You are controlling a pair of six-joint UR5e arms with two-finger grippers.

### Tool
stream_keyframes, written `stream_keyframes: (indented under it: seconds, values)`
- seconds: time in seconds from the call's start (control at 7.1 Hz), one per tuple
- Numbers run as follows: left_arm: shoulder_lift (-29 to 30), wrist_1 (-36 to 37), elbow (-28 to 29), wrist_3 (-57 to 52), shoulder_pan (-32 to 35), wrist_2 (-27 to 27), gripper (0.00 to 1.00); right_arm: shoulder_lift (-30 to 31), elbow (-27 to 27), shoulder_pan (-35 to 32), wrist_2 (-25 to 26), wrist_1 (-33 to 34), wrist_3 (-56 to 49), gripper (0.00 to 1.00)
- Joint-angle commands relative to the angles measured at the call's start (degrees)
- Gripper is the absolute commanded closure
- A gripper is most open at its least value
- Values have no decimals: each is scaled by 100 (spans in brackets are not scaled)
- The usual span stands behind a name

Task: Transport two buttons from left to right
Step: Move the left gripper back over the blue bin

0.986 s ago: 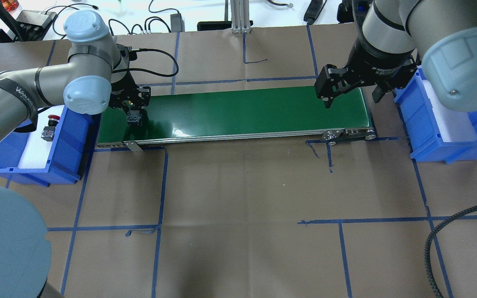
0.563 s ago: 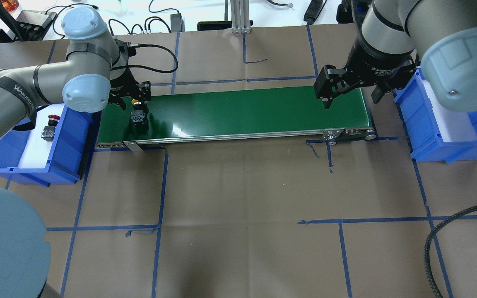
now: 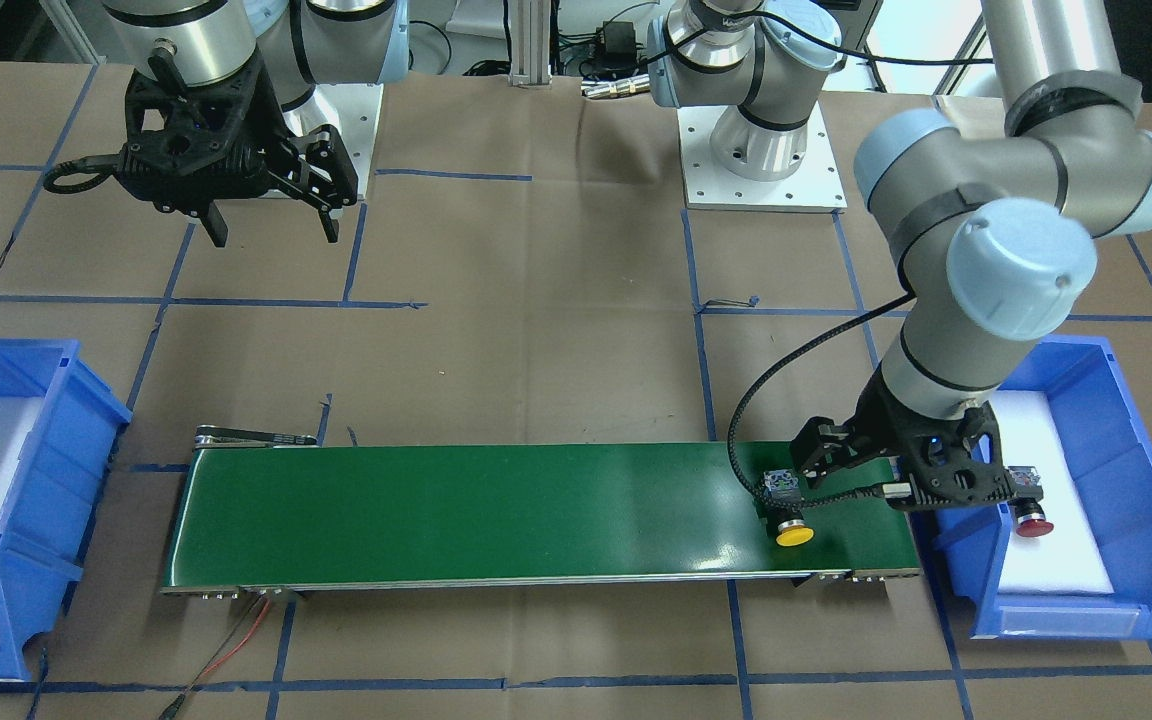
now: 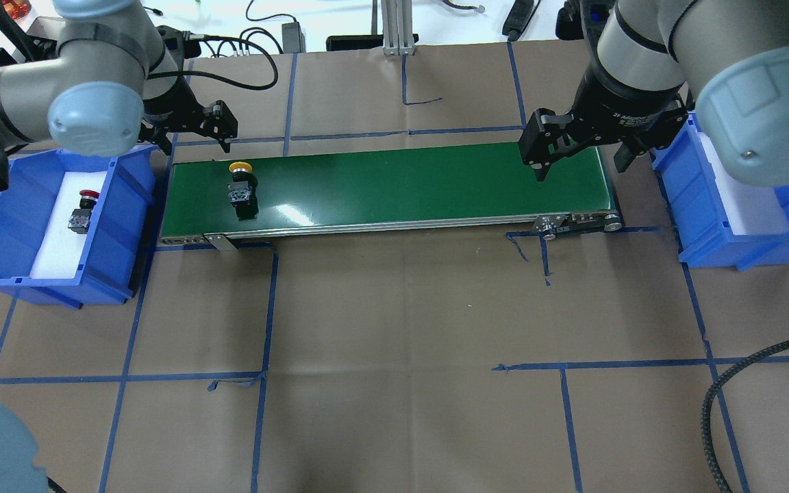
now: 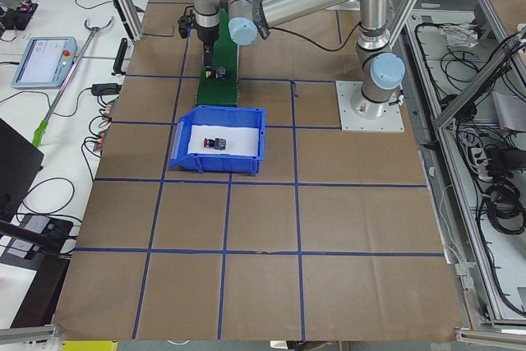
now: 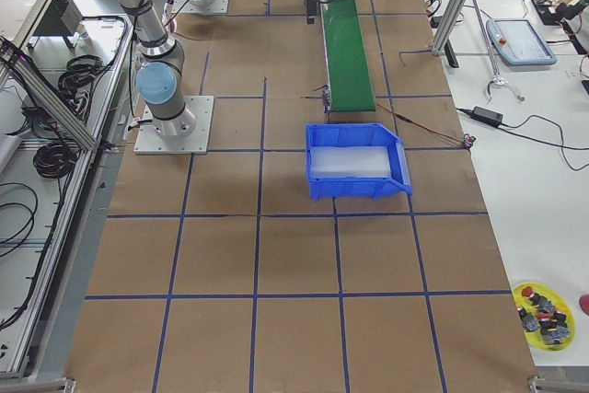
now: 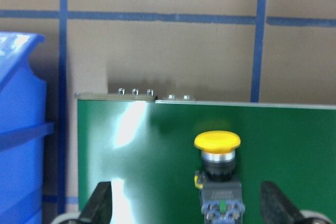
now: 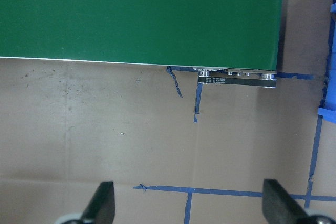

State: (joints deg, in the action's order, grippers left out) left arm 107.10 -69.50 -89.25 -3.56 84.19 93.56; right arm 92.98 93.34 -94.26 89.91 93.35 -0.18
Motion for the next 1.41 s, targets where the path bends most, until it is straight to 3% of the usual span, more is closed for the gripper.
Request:
stream_keyframes:
  seconds: [0.0,0.28,0.84,1.27]
  values:
    - [-199,-975,564,-39,-52,-5,0,1,0,4,0,-1,1,0]
    - [-172,-1021,584,-729,-795,-354,0,1,0,-5,0,-1,10,0]
    - [-32,-934,453,-2793,-2316,-312,0,-8,26,-5,9,-1,18,0]
    - [231,-811,426,-3160,-2680,-321,0,-8,52,-5,9,-1,27,0]
